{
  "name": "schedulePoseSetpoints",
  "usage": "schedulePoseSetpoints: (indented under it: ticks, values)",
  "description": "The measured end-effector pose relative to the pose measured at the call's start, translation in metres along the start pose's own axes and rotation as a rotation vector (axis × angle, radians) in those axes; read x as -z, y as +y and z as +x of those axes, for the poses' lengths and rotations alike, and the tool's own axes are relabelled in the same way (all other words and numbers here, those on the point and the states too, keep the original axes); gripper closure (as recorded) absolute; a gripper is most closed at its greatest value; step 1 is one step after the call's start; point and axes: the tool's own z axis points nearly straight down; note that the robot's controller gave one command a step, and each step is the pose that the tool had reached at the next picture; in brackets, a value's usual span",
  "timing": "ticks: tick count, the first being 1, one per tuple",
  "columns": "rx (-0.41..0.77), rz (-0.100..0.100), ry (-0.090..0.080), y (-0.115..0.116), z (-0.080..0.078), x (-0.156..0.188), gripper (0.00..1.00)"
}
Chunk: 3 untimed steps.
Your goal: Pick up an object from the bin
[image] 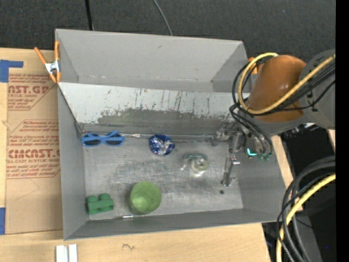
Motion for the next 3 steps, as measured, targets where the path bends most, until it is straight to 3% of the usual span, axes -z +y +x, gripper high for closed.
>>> schedulePoseSetpoints:
  ticks: [1,2,3]
  values:
    - [-0.009,-0.002,-0.014,0.052,-0.032,-0.084,0.0]
    - [-0.011,0.0,-0.019,0.049,-0.033,-0.078,1.0]
    - [0.163,0.003,-0.017,0.039,-0.037,0.077,1.0]
